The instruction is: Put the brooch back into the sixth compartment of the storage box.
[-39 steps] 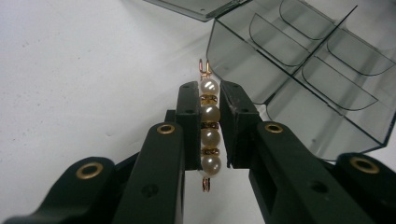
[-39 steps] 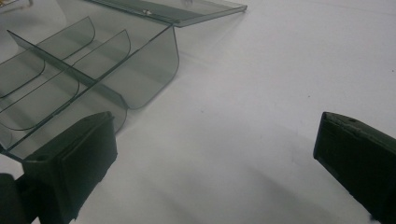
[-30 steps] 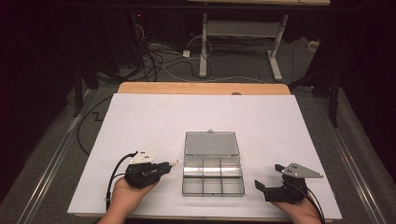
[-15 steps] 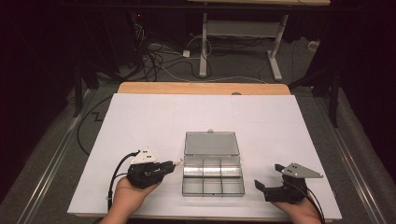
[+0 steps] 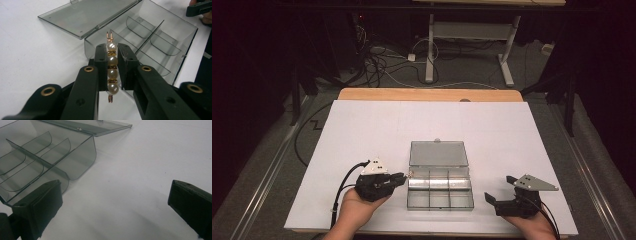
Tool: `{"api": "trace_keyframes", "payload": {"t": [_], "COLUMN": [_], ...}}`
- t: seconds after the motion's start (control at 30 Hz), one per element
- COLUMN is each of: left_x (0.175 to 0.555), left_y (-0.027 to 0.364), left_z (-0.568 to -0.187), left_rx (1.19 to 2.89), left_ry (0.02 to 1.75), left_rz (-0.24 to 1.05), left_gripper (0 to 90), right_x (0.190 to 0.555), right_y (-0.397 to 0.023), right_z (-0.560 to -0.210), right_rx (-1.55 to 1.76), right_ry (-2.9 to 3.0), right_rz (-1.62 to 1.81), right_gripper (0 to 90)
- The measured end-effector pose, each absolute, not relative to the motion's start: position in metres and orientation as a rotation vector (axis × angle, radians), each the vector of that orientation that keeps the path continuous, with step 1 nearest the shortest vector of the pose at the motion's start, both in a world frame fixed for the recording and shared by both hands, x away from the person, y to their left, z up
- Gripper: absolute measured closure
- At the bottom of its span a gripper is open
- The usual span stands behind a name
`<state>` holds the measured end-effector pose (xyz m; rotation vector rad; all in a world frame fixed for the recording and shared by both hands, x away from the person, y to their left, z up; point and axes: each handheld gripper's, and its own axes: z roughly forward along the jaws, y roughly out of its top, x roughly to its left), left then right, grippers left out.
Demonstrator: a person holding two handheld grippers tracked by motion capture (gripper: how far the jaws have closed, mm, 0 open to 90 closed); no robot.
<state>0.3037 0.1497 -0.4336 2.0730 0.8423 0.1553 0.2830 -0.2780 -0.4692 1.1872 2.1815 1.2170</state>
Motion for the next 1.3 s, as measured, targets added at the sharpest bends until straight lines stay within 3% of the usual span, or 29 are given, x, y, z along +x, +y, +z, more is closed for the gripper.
{"api": "trace_keyframes", "payload": {"t": [1.3], "left_x": [0.305], "left_y": [0.085], "left_z": [-0.435], "left_rx": [2.144], "left_ry": [0.713], "left_rz": [0.101], "left_gripper": [76.5], "right_x": [0.282], "right_y": [-0.279], "right_z": [-0.469], "right_rx": [1.183], "right_ry": [2.181], "right_rz": [1.216], "right_gripper": [0.0]}}
